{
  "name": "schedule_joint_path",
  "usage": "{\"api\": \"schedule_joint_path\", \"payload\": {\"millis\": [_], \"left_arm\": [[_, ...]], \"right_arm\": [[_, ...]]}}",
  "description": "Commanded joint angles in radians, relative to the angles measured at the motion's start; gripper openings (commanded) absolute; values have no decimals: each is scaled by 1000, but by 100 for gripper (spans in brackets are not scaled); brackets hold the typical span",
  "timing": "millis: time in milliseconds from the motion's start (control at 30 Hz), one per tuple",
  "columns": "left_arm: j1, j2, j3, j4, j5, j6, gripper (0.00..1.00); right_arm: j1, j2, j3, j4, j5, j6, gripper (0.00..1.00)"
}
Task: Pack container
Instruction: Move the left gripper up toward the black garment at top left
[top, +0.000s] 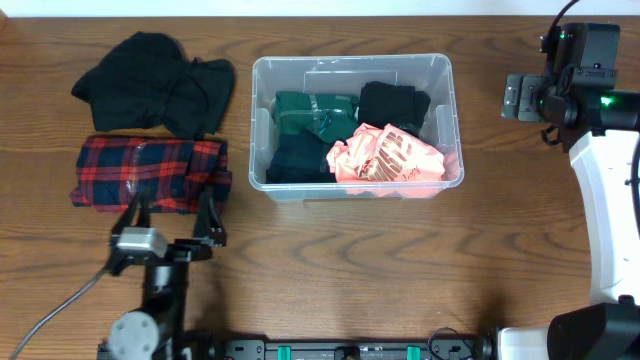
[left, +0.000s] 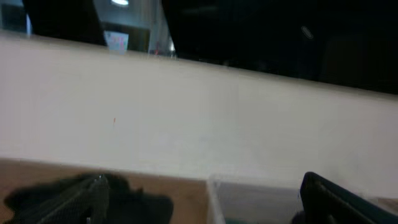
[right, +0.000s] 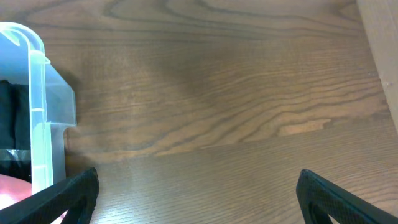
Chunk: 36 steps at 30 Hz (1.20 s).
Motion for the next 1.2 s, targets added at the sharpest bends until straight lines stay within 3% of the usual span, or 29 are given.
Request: {"api": "schedule_joint_path", "payload": {"millis": [0, 267, 400, 667, 933, 1167], "left_arm": [[4, 89, 216, -79, 14, 37, 98], [4, 435, 778, -423, 132, 71, 98], [4, 533, 922, -436, 149, 69, 98], [4, 591, 932, -353, 126, 105, 98], [4, 822, 932, -382, -266, -186, 98], [27, 1100, 933, -315, -301, -237, 98]], "right_arm": [[-6, 6, -4, -1, 7, -1, 99], [-6, 6, -4, -1, 7, -1, 99], [-6, 6, -4, -1, 7, -1, 99], [-6, 6, -4, -1, 7, -1, 99], [-6, 6, -4, -1, 7, -1, 99], [-6, 6, -4, -1, 7, -1, 99]]}}
